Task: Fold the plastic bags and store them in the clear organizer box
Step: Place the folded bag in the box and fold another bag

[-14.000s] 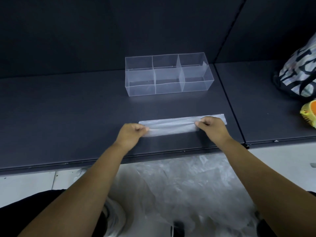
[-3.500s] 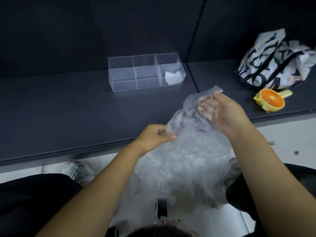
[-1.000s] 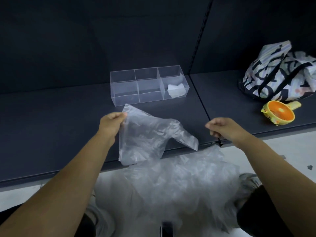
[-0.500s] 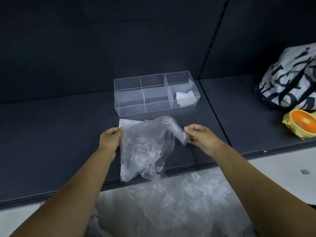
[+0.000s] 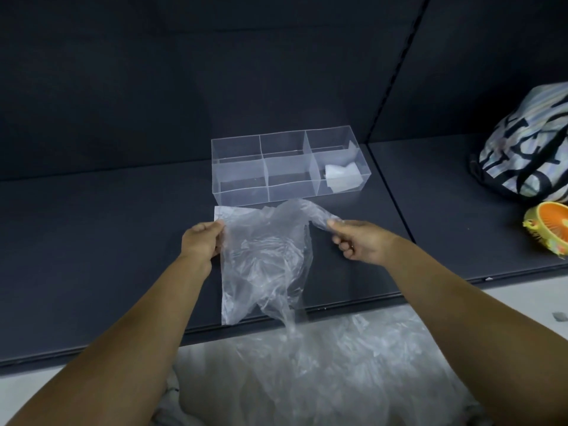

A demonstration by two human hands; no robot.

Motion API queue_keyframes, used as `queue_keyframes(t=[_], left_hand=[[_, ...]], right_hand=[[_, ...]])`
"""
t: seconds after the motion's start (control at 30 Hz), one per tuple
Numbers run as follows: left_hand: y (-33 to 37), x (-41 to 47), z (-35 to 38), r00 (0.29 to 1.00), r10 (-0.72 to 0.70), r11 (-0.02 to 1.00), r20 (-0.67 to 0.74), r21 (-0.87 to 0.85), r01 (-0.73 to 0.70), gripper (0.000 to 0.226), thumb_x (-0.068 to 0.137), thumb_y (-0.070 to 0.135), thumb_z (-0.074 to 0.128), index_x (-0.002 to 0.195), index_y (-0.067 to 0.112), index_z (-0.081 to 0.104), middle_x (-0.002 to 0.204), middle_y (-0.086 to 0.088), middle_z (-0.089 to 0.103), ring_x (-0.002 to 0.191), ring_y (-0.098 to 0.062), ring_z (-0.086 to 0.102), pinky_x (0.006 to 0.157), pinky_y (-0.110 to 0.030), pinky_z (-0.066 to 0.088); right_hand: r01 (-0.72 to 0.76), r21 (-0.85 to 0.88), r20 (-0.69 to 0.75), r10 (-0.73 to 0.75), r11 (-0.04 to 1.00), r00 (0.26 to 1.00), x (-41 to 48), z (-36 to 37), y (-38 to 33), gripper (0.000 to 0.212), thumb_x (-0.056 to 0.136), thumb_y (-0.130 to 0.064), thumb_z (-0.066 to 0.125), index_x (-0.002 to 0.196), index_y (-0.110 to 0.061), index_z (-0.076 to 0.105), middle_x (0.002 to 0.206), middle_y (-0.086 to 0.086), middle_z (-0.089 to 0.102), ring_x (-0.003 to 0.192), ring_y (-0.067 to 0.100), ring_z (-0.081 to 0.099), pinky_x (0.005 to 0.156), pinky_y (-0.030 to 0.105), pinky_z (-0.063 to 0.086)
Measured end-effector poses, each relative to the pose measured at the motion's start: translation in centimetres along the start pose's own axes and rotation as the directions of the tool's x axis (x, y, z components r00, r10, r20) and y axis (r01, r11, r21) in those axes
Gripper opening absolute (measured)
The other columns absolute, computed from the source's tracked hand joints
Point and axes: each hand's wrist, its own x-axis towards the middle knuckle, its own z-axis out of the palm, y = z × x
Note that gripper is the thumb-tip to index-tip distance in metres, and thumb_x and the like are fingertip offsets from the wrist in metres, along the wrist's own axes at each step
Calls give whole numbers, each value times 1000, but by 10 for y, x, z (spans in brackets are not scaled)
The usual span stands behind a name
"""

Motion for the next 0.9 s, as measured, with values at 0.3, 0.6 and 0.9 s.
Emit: queue_keyframes(t=[0.3, 0.6, 0.9], left_hand=[[7, 2, -4, 1000, -15, 998, 8, -63, 16, 18, 92, 9, 57, 76, 14, 57, 70, -3, 57, 59, -14, 51, 56, -23, 47], [-22, -41, -35, 953, -242, 968, 184, -14, 249, 32, 91, 46, 58, 96, 14, 58, 98, -2, 66, 88, -16, 63, 66, -29, 51], [-76, -111, -44, 899, -398, 901, 183, -105, 420, 32, 92, 38, 60, 91, 6, 60, 93, -7, 68, 81, -20, 66, 63, -29, 51]], right_hand=[[179, 116, -496, -99, 977, 863, 10, -19, -24, 26, 95, -13, 55, 69, -11, 55, 45, -3, 60, 36, 3, 43, 34, 14, 30], [289, -174, -351, -333, 941, 875, -72, 48, 57, 26, 83, -41, 69, 85, -20, 55, 86, 2, 61, 72, 13, 58, 64, 26, 48], [360, -346, -518, -497, 866, 696, -128, 150, 149, 70, 64, -40, 85, 118, -26, 42, 107, -11, 45, 91, 8, 51, 77, 24, 47]])
